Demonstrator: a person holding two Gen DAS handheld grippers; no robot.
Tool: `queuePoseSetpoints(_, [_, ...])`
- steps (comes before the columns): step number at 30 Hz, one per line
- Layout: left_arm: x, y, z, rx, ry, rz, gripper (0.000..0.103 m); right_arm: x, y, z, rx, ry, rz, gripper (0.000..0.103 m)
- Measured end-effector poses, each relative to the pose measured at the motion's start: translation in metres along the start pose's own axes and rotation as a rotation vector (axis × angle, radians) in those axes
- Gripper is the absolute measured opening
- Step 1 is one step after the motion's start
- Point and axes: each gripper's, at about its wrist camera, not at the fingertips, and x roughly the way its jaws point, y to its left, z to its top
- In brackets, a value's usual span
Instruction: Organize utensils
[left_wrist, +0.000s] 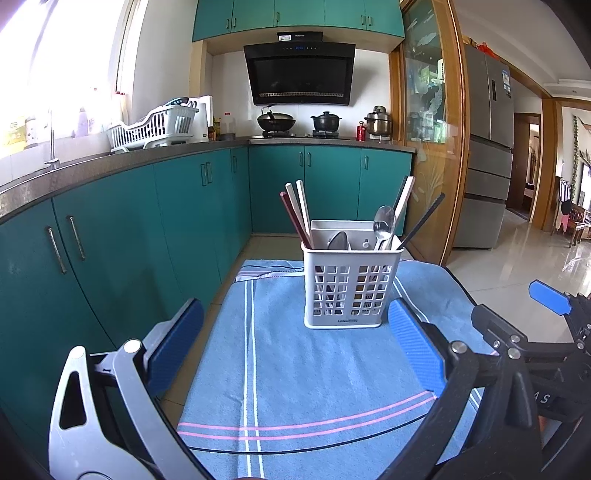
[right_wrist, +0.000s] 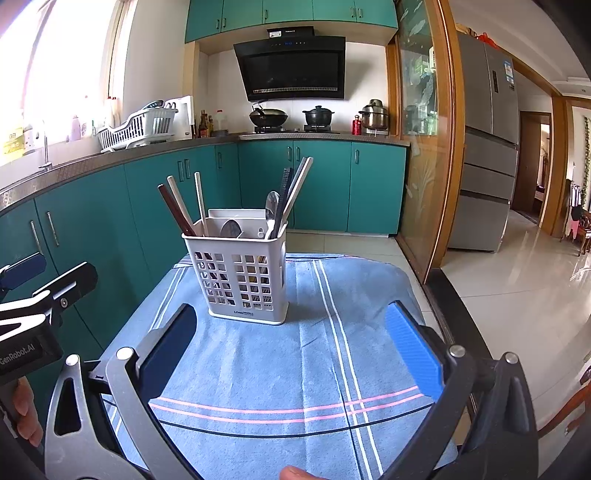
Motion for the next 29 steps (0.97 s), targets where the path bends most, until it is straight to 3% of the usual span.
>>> queuePoseSetpoints(29, [-0.0043,-0.0096,-0.0007,0.029,-0.013,-0.007,0.099,0.0002,-0.0049,-0.0039,0.010,0.008,0.003,0.100])
